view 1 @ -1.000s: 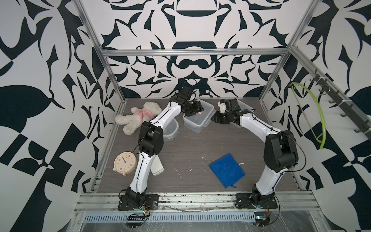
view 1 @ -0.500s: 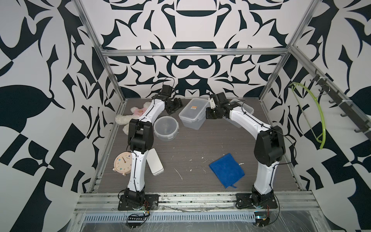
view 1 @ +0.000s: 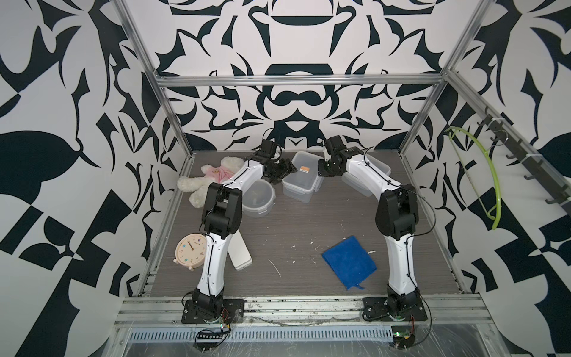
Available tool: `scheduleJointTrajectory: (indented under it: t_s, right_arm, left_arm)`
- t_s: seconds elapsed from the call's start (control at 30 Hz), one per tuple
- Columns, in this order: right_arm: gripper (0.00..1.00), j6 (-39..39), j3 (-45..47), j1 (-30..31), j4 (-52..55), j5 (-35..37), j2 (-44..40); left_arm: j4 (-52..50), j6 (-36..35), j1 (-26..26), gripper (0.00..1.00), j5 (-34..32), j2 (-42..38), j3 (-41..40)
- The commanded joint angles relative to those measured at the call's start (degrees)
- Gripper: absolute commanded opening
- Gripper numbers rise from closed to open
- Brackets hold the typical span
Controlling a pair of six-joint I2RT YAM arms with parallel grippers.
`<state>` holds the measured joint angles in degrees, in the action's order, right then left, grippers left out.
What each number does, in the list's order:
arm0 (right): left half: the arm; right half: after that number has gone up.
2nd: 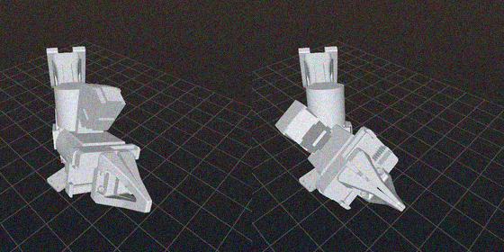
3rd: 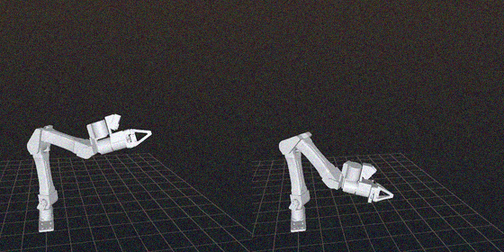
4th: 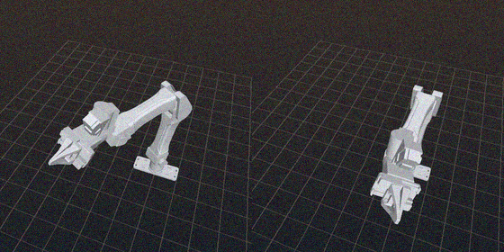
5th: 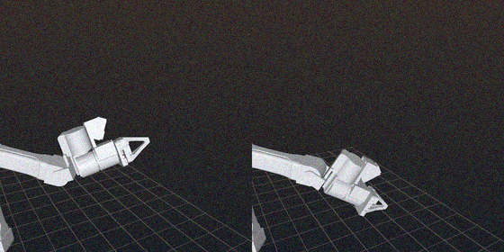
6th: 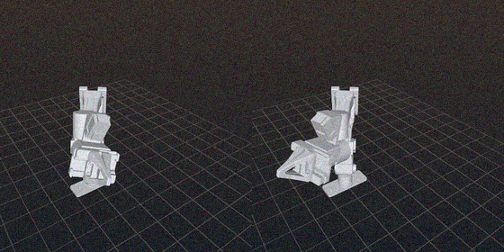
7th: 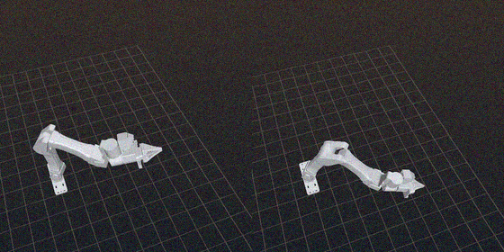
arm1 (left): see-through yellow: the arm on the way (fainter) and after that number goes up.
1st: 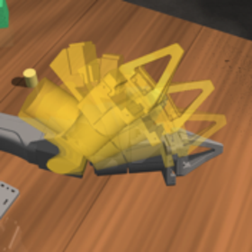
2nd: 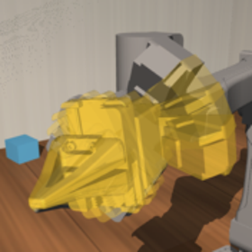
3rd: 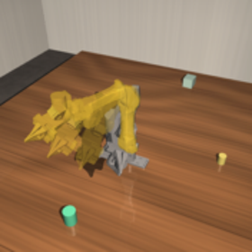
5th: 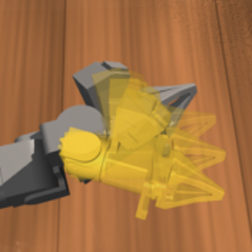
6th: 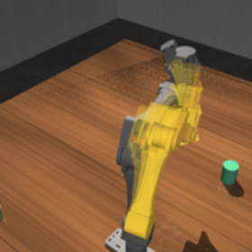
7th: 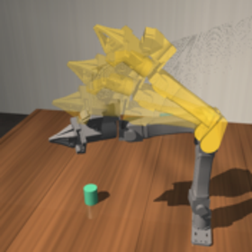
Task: Wipe the insides of the lunch boxes
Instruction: Adjust the lunch box at the center of the board.
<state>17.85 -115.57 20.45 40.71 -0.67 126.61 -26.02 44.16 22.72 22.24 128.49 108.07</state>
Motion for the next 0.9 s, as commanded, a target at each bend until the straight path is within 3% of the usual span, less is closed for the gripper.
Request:
scheduleJointTrajectory:
  t_s: [0.0,0.13,0.33,0.73,0.87]
  right_arm:
    - [0.00,-2.7,-4.8,-0.8,1.8,-0.3,1.6]
    - [0.00,-7.1,-8.2,-0.8,-0.8,-4.1,1.9]
    - [0.00,-9.0,-13.7,-0.8,1.9,-4.4,2.8]
    - [0.00,-9.5,-7.0,-0.1,-0.4,-3.1,0.1]
    - [0.00,-10.2,-7.7,-0.1,-0.1,-3.6,-0.1]
  left_arm:
    - [4.1,3.0,4.0,0.77,2.3,-3.7,-3.1]
    - [6.9,4.7,6.3,0.76,2.8,-3.6,-3.3]
    - [10.4,6.6,6.8,0.76,4.1,-1.1,-3.3]
    - [23.7,11.9,4.9,0.77,2.2,-6.2,-17.3]
    - [36.3,18.9,5.6,0.88,-0.3,-8.3,-26.1]
